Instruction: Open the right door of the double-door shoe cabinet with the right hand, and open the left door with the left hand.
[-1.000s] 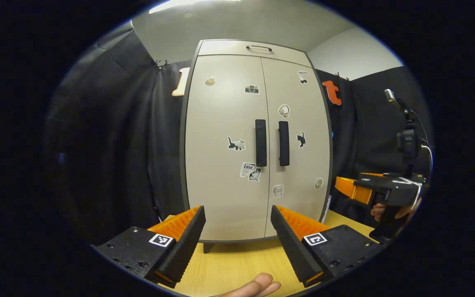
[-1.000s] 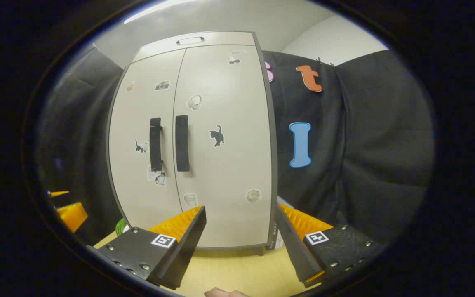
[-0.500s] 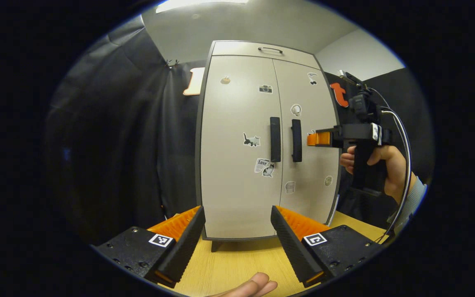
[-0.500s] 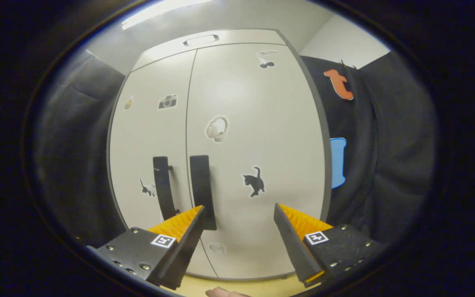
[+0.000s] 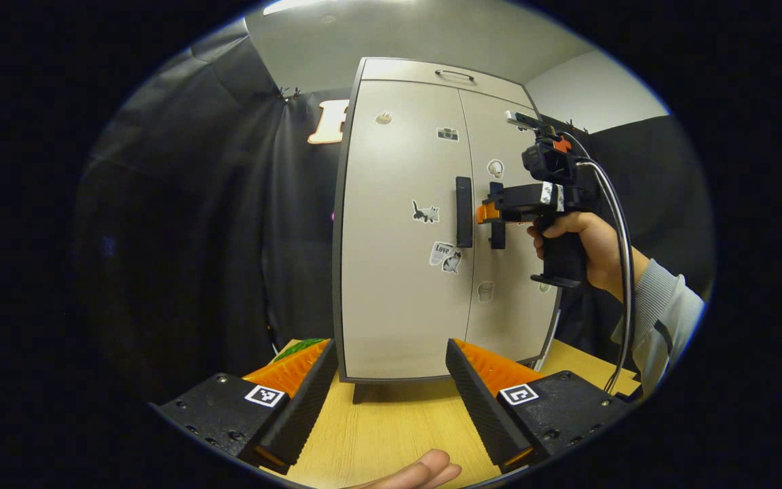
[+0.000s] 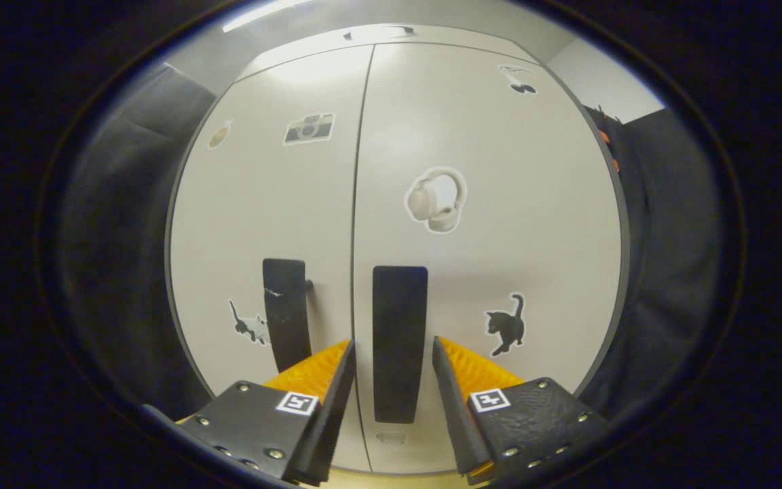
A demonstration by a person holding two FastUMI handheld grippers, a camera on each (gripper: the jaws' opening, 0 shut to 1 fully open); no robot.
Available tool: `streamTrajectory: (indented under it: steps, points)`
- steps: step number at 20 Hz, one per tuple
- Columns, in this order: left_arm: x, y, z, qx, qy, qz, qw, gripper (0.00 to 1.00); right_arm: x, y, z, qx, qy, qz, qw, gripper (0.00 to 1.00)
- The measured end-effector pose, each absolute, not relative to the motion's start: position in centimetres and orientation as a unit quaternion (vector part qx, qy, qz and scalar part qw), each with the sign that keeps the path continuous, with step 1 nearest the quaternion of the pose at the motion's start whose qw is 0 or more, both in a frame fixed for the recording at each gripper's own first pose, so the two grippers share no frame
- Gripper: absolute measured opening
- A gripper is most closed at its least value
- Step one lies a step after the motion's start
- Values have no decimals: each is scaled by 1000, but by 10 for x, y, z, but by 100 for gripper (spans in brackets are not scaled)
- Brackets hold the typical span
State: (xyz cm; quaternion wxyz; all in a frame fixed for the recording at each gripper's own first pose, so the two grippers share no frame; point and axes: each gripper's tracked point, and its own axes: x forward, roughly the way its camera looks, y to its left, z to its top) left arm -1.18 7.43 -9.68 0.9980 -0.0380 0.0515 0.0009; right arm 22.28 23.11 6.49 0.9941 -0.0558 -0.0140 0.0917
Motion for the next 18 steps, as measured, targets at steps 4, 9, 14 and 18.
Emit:
streamTrajectory:
  steps: [4,9,14,18]
  points:
    - [-11,90,-99,-42,52,23,997,100,224,230,62,-60,-18,84,994,49]
    - [-17,95,-92,-38,46,34,998,99,211,227,65,0,-7,108,994,36]
    - [-18,101,-90,-36,54,49,997,99,194,221,66,-7,2,130,991,17]
    - [-24,99,-84,-31,53,57,996,100,161,194,77,-7,9,158,987,17]
